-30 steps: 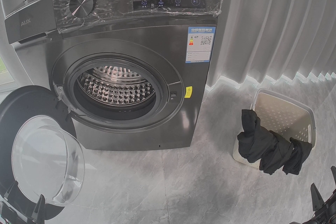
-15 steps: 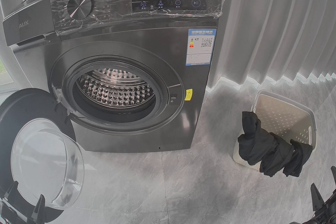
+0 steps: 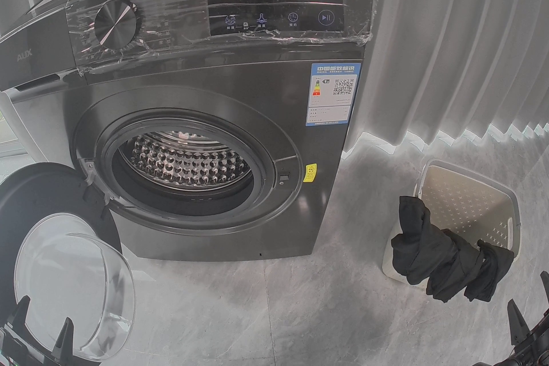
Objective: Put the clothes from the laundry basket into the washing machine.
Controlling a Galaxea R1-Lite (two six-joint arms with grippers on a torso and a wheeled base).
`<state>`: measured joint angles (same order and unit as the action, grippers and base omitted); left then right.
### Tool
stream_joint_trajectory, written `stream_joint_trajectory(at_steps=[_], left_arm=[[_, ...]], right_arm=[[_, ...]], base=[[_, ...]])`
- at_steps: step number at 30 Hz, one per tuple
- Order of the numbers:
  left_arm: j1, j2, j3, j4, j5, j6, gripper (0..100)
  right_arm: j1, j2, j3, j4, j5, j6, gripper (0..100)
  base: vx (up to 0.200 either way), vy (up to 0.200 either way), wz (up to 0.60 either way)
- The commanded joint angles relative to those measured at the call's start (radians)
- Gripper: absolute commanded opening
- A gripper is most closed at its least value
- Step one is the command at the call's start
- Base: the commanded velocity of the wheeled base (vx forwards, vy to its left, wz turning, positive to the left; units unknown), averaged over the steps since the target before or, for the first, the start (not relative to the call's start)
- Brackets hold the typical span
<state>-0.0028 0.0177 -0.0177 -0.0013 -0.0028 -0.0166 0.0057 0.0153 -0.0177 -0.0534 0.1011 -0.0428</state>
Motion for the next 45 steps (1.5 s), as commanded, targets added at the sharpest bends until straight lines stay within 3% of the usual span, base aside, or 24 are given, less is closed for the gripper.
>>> stream_joint_trajectory(at_steps=[1, 13, 19, 45], left_arm=[[0.0, -0.013, 0.016, 0.0, 0.001, 0.0, 100], [0.0, -0.015, 0.016, 0.001, 0.003, 0.007, 100], [0.0, -0.015, 0.016, 0.0, 0.0, 0.001, 100], [0.0, -0.015, 0.016, 0.0, 0.003, 0.001, 100]], right_arm=[[0.0, -0.015, 0.018, 0.0, 0.0, 0.0, 100], [0.0, -0.015, 0.018, 0.0, 0.0, 0.0, 100], [0.0, -0.015, 0.018, 0.0, 0.0, 0.0, 100], [0.0, -0.015, 0.018, 0.0, 0.0, 0.0, 100]], base=[[0.2, 0.0, 0.0], [0.0, 0.0, 0.0], [0.2, 0.0, 0.0], [-0.015, 0.0, 0.0]])
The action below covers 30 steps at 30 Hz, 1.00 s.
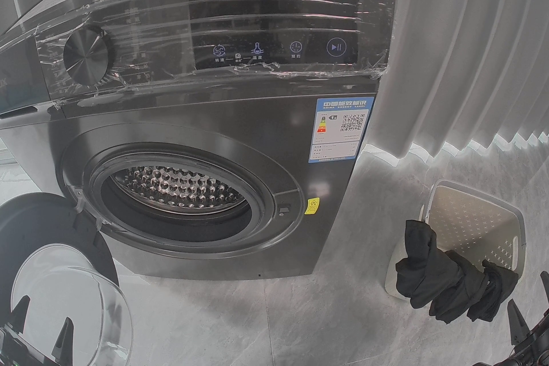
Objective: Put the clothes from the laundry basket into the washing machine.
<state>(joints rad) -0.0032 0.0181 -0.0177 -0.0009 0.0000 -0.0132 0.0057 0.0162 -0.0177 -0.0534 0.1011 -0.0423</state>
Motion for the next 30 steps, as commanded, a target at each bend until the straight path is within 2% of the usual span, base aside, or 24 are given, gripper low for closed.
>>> stream_joint_trajectory(at_steps=[1, 4, 16, 22, 30], left_arm=[[0.0, -0.015, 0.016, -0.001, -0.002, -0.004, 100], [0.0, -0.015, 0.016, -0.001, 0.0, 0.004, 100], [0.002, -0.013, 0.018, -0.001, 0.0, -0.001, 100], [0.0, -0.015, 0.016, 0.001, 0.002, 0.001, 100], [0.0, -0.015, 0.018, -0.001, 0.0, 0.001, 100]], right_arm=[[0.0, -0.016, 0.018, 0.0, 0.0, -0.001, 100], [0.0, -0.016, 0.018, 0.0, 0.0, -0.001, 100], [0.0, -0.016, 0.018, 0.0, 0.0, -0.001, 100], [0.0, -0.016, 0.018, 0.0, 0.0, -0.001, 100], [0.0, -0.016, 0.018, -0.002, 0.0, -0.001, 100]], base=[[-0.2, 0.0, 0.0], [-0.2, 0.0, 0.0], [0.0, 0.0, 0.0], [0.0, -0.2, 0.0], [0.0, 0.0, 0.0]])
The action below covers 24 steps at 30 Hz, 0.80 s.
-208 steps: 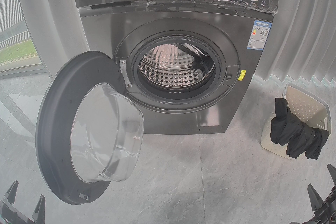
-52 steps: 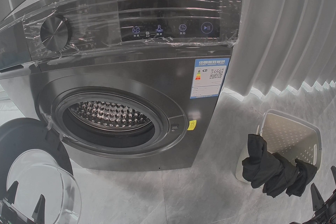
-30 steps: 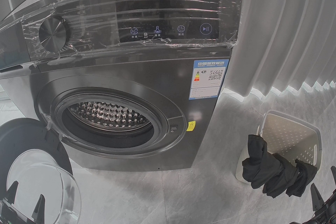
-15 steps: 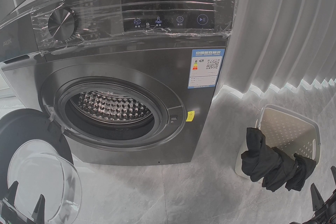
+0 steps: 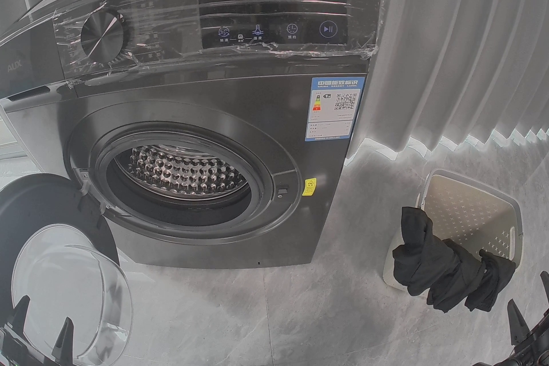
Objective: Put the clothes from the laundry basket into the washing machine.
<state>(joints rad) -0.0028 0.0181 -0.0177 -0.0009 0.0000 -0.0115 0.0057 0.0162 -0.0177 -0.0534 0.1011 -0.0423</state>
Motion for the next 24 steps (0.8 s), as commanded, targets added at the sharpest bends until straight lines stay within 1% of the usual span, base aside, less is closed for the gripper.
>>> stream_joint_trajectory(at_steps=[1, 5, 11, 24], left_arm=[[0.0, -0.013, 0.016, 0.001, 0.0, 0.001, 100], [0.0, -0.013, 0.018, 0.001, 0.0, 0.002, 100], [0.0, -0.015, 0.016, -0.001, 0.0, 0.002, 100], [0.001, -0.015, 0.016, -0.001, 0.0, 0.002, 100]], right_arm=[[0.0, -0.016, 0.018, 0.0, 0.0, -0.001, 100], [0.0, -0.016, 0.018, -0.002, 0.0, 0.006, 100], [0.002, -0.016, 0.018, -0.002, 0.0, 0.006, 100], [0.0, -0.016, 0.018, 0.0, -0.001, 0.004, 100]], base=[[0.0, 0.0, 0.0], [0.0, 0.0, 0.0], [0.0, 0.0, -0.6], [0.0, 0.0, 0.0]])
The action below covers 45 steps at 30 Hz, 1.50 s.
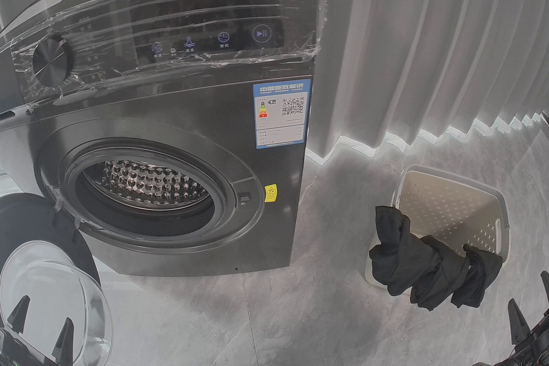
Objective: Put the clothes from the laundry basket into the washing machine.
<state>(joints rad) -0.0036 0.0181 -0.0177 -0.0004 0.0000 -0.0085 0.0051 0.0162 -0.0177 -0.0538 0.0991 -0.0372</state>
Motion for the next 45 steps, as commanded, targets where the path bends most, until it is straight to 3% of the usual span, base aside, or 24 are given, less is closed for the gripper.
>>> stream_joint_trajectory(at_steps=[1, 28, 34, 45], left_arm=[[0.001, -0.015, 0.016, -0.001, 0.0, -0.001, 100], [0.001, -0.015, 0.016, 0.0, 0.002, -0.001, 100], [0.001, -0.015, 0.016, 0.0, 0.002, -0.001, 100], [0.001, -0.015, 0.016, 0.0, 0.002, 0.001, 100]], right_arm=[[0.001, -0.016, 0.018, -0.001, 0.001, -0.001, 100], [0.003, -0.016, 0.018, 0.0, 0.001, 0.002, 100], [0.003, -0.016, 0.018, 0.0, -0.001, 0.0, 100], [0.001, -0.016, 0.018, 0.0, 0.001, 0.0, 100]], base=[[0.0, 0.0, 0.0], [0.0, 0.0, -0.11], [0.0, -0.2, 0.0], [0.0, 0.0, 0.0]])
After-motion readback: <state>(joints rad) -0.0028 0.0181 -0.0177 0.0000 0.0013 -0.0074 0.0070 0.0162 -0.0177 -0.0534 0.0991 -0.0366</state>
